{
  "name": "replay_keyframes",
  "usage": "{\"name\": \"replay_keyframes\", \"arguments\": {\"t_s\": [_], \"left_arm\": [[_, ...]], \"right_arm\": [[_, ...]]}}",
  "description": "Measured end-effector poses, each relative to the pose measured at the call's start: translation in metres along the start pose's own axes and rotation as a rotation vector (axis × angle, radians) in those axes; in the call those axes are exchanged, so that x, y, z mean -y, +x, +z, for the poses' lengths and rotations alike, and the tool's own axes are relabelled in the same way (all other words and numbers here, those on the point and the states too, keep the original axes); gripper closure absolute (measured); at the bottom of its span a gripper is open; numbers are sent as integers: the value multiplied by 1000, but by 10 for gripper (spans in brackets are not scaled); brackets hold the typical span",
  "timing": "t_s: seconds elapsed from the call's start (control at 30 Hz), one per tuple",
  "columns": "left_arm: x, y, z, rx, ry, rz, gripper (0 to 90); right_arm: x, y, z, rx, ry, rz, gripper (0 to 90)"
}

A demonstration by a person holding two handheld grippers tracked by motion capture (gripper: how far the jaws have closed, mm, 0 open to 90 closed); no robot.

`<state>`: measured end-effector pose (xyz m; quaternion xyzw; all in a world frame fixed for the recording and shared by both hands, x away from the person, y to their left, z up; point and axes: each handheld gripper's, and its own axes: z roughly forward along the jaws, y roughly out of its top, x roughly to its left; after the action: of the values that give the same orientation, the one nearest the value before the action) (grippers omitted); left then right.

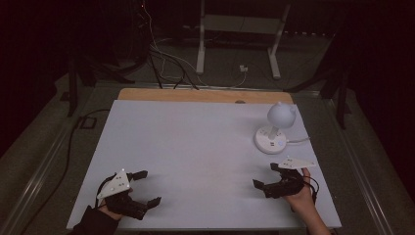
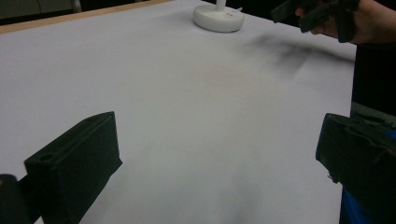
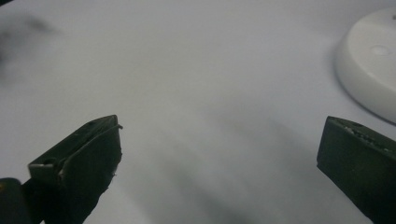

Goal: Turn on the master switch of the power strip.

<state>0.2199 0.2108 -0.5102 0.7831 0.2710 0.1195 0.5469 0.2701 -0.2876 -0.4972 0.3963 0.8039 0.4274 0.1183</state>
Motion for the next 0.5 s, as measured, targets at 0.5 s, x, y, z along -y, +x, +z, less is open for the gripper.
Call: {"name": "replay_keyframes", "arguments": {"t_s": [0.5], "left_arm": [[0,-1,0,-1,3,0,2]], "right_arm": [[28,5,-6,-28,56,-116,0]]}}
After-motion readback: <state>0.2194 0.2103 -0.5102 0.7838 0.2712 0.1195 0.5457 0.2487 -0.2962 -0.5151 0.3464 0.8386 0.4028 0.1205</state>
